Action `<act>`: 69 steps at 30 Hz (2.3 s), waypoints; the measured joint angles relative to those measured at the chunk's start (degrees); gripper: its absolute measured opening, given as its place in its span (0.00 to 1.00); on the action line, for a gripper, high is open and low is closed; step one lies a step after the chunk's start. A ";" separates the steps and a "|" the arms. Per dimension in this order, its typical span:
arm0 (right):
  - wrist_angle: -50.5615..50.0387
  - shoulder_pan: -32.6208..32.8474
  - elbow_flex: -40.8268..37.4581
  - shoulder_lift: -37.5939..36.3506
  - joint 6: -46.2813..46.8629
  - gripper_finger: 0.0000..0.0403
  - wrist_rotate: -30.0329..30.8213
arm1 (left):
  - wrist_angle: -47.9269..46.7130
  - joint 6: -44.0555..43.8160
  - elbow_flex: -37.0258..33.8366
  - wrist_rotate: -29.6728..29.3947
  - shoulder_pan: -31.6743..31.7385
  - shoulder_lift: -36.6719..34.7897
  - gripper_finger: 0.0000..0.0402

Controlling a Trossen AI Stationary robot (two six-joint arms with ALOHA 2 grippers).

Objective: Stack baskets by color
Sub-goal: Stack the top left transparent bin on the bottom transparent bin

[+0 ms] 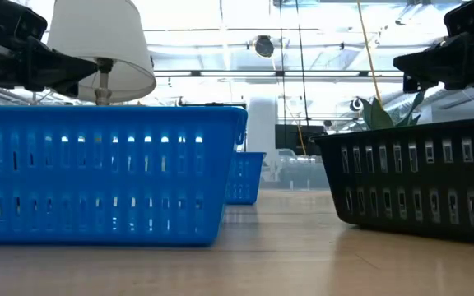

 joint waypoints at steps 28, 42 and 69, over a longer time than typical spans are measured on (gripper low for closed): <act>0.25 0.02 0.53 0.97 12.83 0.00 -2.89 | -0.02 -4.12 0.01 0.01 0.00 -0.01 0.08; -10.57 0.02 25.01 14.77 12.68 0.00 -1.22 | 0.00 -4.84 0.00 0.02 0.01 0.00 0.08; -35.19 -0.02 65.94 46.42 12.96 0.00 3.80 | 0.02 -9.54 0.01 0.24 0.00 0.23 0.01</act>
